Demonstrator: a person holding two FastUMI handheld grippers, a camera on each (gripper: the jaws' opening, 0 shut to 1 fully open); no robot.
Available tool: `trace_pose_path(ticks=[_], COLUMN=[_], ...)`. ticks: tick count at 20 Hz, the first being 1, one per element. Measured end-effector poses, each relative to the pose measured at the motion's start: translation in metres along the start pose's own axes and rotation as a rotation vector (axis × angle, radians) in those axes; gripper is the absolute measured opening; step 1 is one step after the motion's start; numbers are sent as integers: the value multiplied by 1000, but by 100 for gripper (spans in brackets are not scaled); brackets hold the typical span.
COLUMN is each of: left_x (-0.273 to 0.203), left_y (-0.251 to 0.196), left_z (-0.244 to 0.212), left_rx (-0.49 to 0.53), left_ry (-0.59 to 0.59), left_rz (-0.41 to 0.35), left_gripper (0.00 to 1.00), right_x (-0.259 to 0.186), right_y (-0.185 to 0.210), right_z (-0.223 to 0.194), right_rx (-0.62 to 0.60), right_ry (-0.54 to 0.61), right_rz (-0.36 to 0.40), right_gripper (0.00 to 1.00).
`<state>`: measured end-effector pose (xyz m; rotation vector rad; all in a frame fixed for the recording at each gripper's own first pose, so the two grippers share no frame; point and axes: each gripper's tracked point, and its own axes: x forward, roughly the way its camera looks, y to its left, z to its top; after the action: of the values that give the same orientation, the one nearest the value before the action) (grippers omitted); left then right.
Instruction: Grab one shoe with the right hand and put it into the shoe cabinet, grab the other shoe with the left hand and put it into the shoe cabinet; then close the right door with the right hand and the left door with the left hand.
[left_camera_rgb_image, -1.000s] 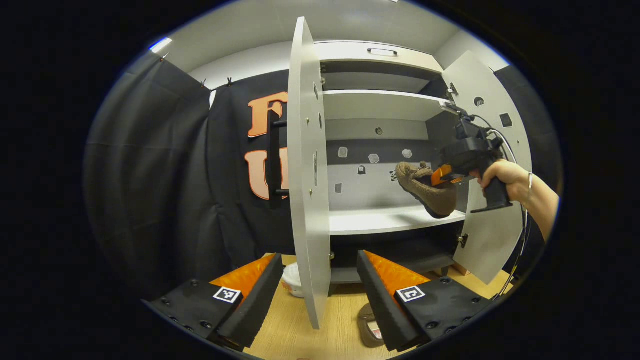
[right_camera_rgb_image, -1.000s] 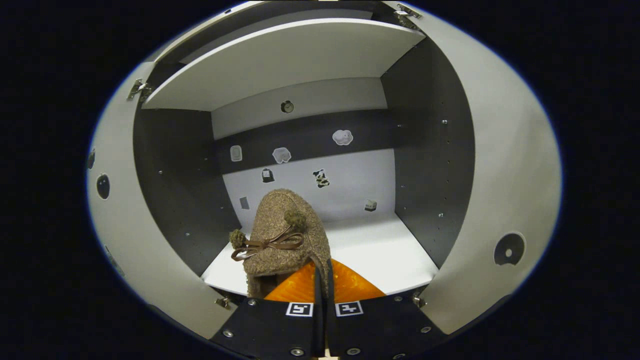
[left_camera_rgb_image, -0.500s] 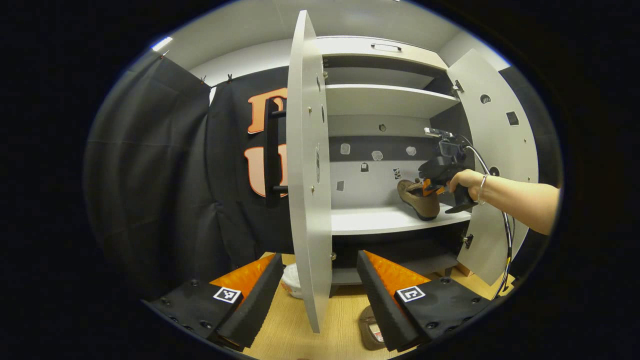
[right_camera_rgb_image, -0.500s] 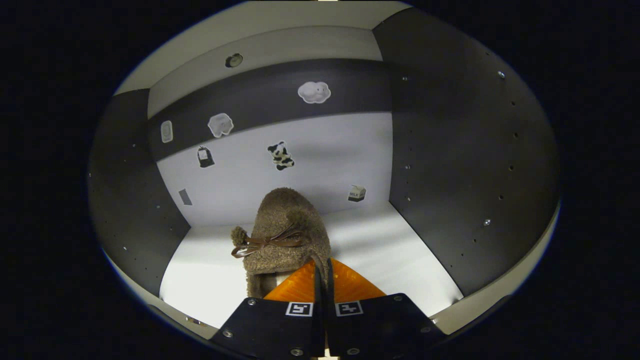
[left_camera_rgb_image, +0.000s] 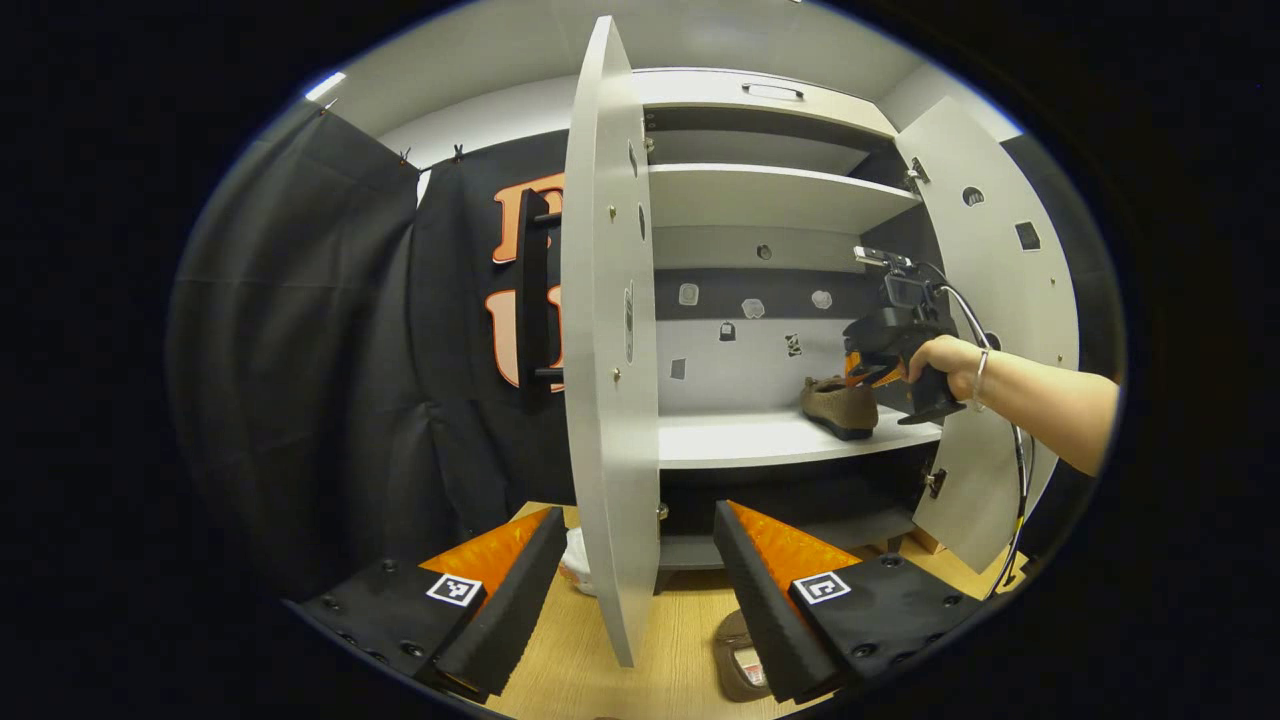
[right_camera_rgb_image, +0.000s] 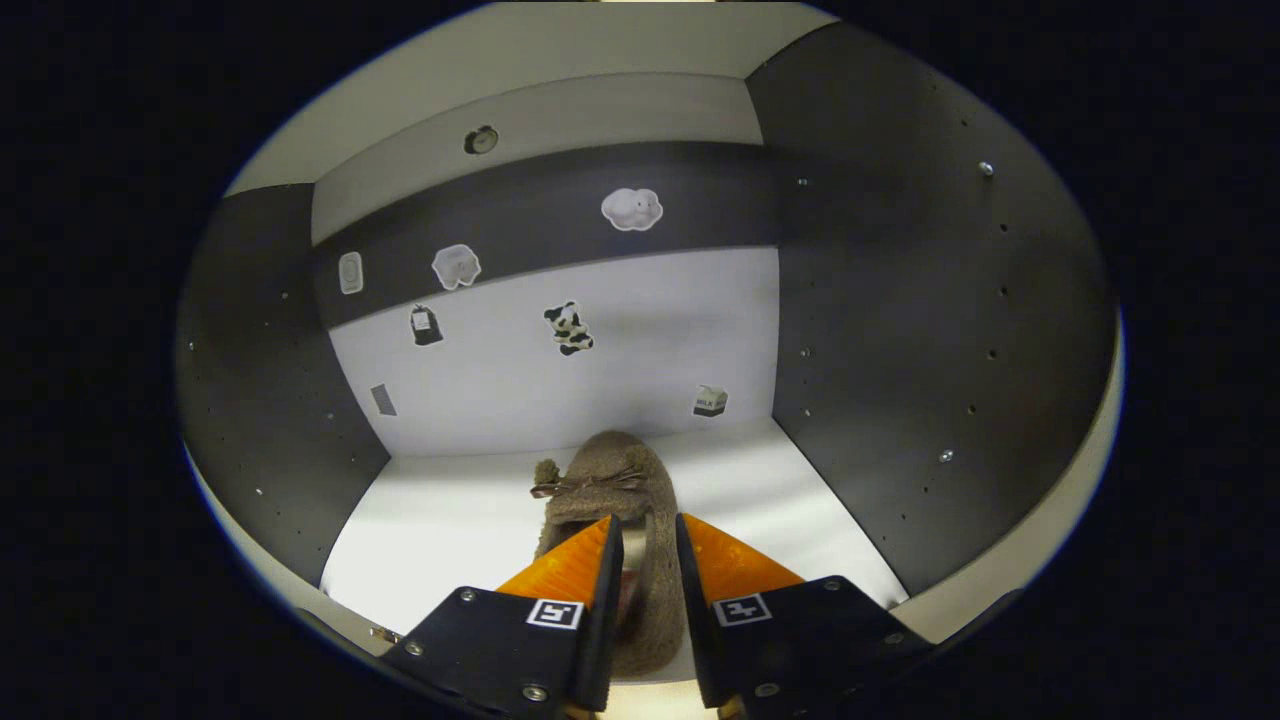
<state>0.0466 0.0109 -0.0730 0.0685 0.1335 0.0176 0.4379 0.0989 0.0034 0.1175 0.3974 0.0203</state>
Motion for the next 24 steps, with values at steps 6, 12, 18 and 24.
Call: trace_pose_path(ticks=[6, 12, 18, 24], left_x=[-14, -24, -20, 8], left_y=[-16, -30, -42, -67], left_z=[-12, -48, -116, -177], left_rx=[-17, -34, -66, -18], left_ry=[17, 75, 190, 256], left_rz=[-24, -46, -79, -131], left_gripper=[97, 97, 97, 97], right_x=[-81, -168, -238, -281], right_y=[8, -6, -19, -41], right_z=[12, 6, -20, -34], right_rx=[-16, -62, -93, -81], right_ry=[-127, -256, -287, -305], right_rz=[66, 78, 98, 89], right_gripper=[69, 92, 92, 93])
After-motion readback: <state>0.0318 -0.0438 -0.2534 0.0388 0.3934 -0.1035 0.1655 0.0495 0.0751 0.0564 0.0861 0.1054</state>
